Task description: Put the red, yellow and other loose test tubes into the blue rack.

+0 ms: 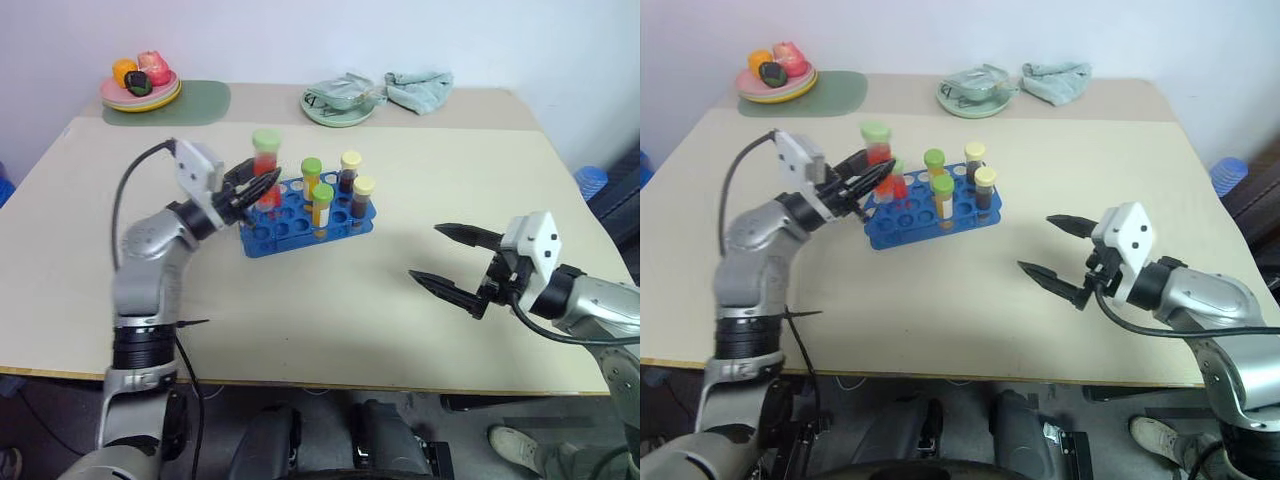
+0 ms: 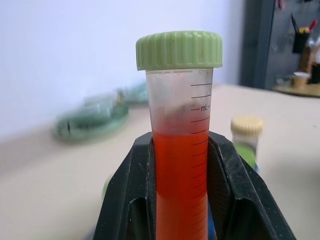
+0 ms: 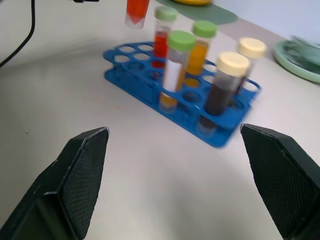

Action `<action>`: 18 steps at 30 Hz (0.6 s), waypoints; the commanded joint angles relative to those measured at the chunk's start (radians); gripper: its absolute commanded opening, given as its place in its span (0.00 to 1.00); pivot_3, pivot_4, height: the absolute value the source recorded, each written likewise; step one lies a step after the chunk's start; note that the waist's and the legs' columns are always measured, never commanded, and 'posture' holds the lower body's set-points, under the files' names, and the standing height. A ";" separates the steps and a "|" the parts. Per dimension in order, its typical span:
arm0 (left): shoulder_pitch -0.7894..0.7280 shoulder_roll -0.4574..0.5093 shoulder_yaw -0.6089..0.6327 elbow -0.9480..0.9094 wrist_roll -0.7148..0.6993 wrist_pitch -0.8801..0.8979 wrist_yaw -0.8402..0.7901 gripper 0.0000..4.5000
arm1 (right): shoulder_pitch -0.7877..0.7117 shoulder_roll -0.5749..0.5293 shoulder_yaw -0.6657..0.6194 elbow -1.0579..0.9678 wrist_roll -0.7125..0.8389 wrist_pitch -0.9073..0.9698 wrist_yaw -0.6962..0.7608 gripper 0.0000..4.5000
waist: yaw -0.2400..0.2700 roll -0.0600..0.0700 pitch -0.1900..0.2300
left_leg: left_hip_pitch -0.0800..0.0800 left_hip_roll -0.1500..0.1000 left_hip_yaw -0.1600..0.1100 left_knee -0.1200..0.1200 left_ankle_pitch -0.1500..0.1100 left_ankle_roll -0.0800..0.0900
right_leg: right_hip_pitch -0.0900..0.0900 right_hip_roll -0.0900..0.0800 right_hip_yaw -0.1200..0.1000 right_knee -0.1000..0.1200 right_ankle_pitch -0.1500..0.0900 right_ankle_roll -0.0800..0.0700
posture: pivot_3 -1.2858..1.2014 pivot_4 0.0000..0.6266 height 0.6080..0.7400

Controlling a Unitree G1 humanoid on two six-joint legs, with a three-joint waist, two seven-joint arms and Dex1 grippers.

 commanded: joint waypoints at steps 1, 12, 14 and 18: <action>-0.008 -0.011 -0.035 0.062 0.038 -0.156 0.021 0.16 | 0.021 -0.008 -0.053 -0.055 0.025 0.003 -0.012 0.96 | -0.002 0.000 0.000 | 0.000 0.000 0.000 0.000 0.000 0.000 | 0.000 0.000 0.000 0.000 0.000 0.000 | 0.52 0.24 1.00; 0.054 -0.031 -0.086 0.307 0.037 -0.443 -0.005 0.16 | 0.102 -0.011 -0.136 -0.080 0.043 -0.001 -0.010 0.96 | 0.001 0.000 0.000 | 0.000 0.000 0.000 0.000 -0.002 0.003 | 0.000 0.000 0.000 0.000 0.000 0.000 | 0.52 0.24 1.00; 0.058 -0.035 -0.092 0.333 0.044 -0.472 0.001 0.16 | 0.108 -0.013 -0.141 -0.080 0.044 -0.003 -0.007 0.96 | 0.001 0.000 0.000 | 0.001 0.000 0.000 0.001 -0.003 0.005 | 0.001 0.000 0.000 0.000 0.000 0.000 | 0.52 0.24 1.00; 0.067 -0.044 -0.098 0.380 0.044 -0.508 0.007 0.16 | 0.106 -0.019 -0.140 -0.079 0.044 -0.002 -0.003 0.96 | 0.001 0.001 0.000 | 0.001 0.000 0.000 0.001 -0.003 0.005 | 0.002 0.000 0.000 0.000 0.000 0.000 | 0.52 0.24 1.00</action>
